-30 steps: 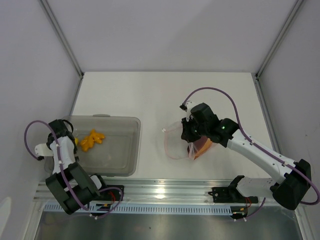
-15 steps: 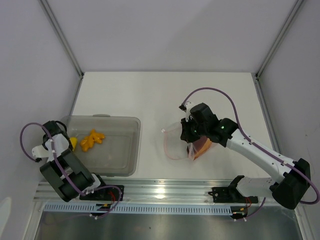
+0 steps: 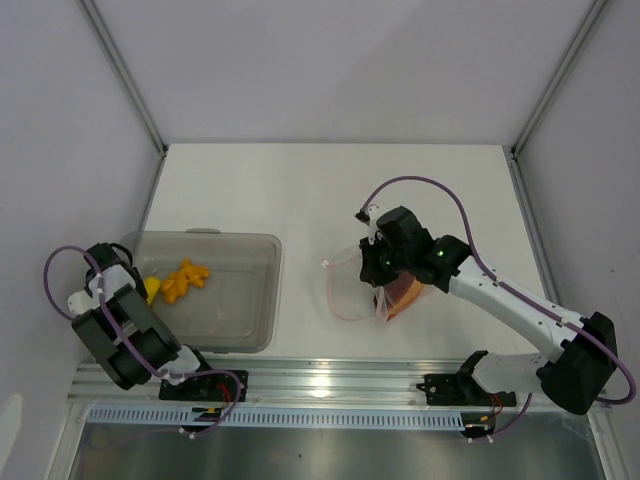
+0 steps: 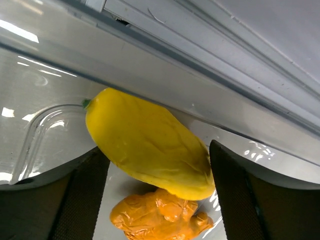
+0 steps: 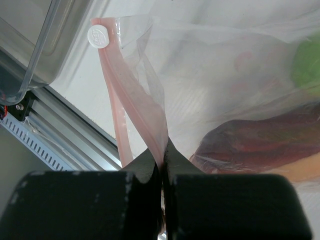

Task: Place the food in the zip-top bag and seal the zipper
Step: Pick up the fake fruit from the bin, then place the fake fruit in the zipper food storage bag.

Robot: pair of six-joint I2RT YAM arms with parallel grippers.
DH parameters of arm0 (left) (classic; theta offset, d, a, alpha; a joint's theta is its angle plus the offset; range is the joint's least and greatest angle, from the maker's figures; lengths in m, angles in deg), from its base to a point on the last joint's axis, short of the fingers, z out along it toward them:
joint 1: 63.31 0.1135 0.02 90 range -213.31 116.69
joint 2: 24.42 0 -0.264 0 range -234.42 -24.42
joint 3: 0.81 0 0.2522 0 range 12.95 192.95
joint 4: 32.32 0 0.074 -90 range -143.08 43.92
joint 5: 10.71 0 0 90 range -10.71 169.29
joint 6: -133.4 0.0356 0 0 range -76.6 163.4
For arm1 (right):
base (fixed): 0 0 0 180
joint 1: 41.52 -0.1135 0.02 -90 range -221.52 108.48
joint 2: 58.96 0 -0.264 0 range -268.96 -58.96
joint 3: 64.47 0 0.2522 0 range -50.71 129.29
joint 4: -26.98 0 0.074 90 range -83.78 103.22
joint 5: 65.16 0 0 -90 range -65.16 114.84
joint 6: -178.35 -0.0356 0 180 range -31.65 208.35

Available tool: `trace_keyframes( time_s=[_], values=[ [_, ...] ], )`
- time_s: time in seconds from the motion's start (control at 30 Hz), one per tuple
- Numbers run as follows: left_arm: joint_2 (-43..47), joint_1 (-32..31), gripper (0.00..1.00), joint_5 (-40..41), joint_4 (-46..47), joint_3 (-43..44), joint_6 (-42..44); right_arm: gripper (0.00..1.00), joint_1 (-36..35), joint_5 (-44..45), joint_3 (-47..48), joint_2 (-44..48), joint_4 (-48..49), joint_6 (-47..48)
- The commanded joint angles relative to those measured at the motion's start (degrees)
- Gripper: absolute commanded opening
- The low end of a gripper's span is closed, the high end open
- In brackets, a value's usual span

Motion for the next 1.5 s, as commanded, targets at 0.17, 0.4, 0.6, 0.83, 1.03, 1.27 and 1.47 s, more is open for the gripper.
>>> trace_keyframes(
  time_s=[0.17,0.4,0.6,0.83,1.03,1.27,1.47],
  values=[
    [-0.4,0.8,0.76,-1.2,0.2,-0.1,0.8,0.00,0.1,-0.2,2.1,0.6,0.9,-0.6],
    [1.2,0.8,0.49,-2.3,0.0,-0.6,2.4,0.00,0.1,1.0,2.9,1.2,-0.2,-0.3],
    [6.2,0.8,0.08,-4.9,2.2,-3.5,5.7,0.00,0.0,2.7,3.9,1.8,-1.2,-0.7],
    [16.6,0.2,0.01,-10.5,2.9,-8.2,10.0,0.00,-0.5,5.2,5.7,1.8,-2.4,-1.8],
    [28.8,-3.6,0.01,-17.1,0.4,-7.4,13.1,0.00,-0.8,7.1,7.9,1.9,-3.2,-2.2],
    [43.2,-15.1,0.00,-30.5,8.3,-5.1,17.5,0.00,-0.8,9.4,10.8,0.8,-3.9,-2.1],
    [44.1,-27.1,0.00,-42.9,22.0,-4.9,20.8,0.00,-0.8,8.6,12.7,0.7,-4.1,-2.5]
  ],
)
